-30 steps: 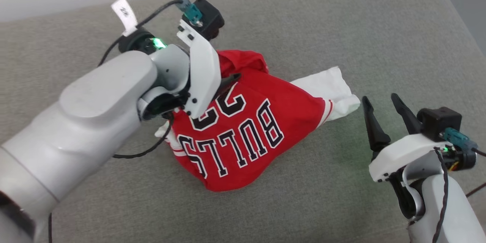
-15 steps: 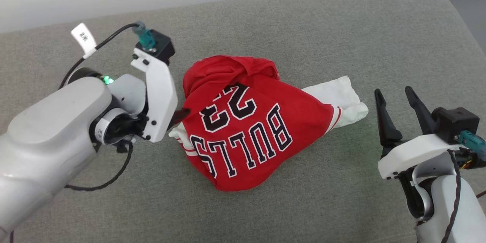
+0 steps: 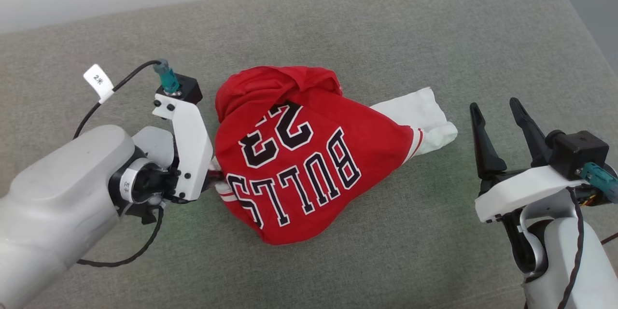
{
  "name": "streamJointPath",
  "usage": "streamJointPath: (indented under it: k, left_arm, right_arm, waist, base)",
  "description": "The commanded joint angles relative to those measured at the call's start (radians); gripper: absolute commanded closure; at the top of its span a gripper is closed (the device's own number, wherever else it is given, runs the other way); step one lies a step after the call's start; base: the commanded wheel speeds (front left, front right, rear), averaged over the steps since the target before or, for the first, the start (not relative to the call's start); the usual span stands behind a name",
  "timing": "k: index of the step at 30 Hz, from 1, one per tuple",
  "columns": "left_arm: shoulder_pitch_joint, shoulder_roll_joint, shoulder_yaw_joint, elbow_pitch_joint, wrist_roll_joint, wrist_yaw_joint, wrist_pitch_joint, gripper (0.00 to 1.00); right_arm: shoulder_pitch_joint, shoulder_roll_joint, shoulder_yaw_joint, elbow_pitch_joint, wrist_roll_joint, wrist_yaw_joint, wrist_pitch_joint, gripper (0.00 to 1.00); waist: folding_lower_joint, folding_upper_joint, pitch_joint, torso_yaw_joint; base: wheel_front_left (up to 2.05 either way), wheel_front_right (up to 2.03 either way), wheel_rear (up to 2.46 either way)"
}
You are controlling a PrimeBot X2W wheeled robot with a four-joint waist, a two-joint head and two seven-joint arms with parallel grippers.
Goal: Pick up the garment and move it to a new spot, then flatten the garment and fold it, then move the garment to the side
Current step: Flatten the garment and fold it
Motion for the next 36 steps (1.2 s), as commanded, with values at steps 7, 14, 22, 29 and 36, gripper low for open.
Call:
streamJointPath:
  k: [7, 14, 22, 29, 36]
  left_arm:
    - [0.051, -0.045, 0.005, 0.09, -0.028, 0.007, 0.0, 0.0]
    - [0.085, -0.088, 0.033, 0.177, -0.081, -0.015, -0.017, 1.0]
    - [0.072, -0.022, 0.081, 0.153, -0.073, -0.006, -0.1, 1.0]
    - [0.098, 0.081, 0.117, 0.077, -0.081, 0.042, -0.142, 1.0]
    - [0.141, 0.237, 0.121, -0.013, -0.071, 0.141, -0.14, 1.0]
  right_arm:
    - [-0.008, 0.003, 0.003, -0.003, 0.002, 0.0, 0.001, 0.0]
    - [0.008, -0.007, -0.003, -0.005, -0.009, 0.0, 0.007, 0.0]
    - [0.044, -0.028, -0.013, -0.031, -0.017, 0.0, 0.005, 0.0]
    - [0.07, -0.033, -0.027, -0.055, -0.027, 0.0, 0.017, 0.0]
    - [0.081, -0.031, -0.034, -0.082, -0.038, 0.0, 0.034, 0.0]
  waist:
    - [0.0, 0.0, 0.008, -0.015]
    - [0.0, 0.0, -0.014, 0.011]
    - [0.0, 0.0, -0.074, 0.074]
    - [0.0, 0.0, -0.111, 0.127]
    - [0.0, 0.0, -0.125, 0.171]
  base:
    - [0.0, 0.0, 0.0]
    - [0.0, 0.0, 0.0]
    - [0.0, 0.0, 0.0]
    - [0.0, 0.0, 0.0]
    - [0.0, 0.0, 0.0]
